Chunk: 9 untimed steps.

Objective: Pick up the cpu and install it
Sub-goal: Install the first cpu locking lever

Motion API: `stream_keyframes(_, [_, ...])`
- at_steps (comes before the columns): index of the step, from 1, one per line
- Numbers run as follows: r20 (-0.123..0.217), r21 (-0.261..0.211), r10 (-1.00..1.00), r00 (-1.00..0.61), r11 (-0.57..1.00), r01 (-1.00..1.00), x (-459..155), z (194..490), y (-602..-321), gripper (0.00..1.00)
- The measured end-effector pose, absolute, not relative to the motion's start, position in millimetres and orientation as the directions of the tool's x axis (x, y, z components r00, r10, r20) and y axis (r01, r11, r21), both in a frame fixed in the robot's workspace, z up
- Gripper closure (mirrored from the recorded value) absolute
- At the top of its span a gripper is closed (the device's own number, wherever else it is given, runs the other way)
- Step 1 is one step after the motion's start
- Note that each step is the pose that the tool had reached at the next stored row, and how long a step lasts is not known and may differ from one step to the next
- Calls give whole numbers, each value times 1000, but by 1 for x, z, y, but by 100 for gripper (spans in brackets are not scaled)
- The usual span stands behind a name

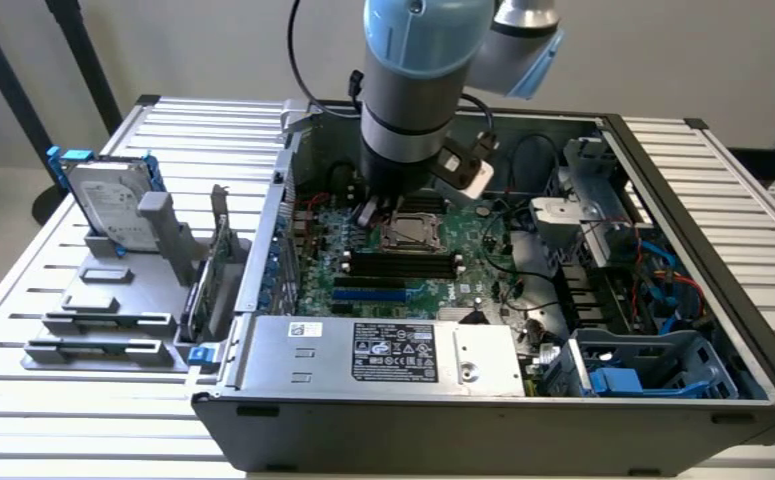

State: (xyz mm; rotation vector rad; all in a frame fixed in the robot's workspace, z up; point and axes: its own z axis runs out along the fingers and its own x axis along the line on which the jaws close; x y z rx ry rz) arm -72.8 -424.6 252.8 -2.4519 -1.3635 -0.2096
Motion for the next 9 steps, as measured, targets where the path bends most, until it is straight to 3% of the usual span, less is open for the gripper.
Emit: stream_keyframes(9, [278,-218,793,542,-498,840,-71,251,-432,89])
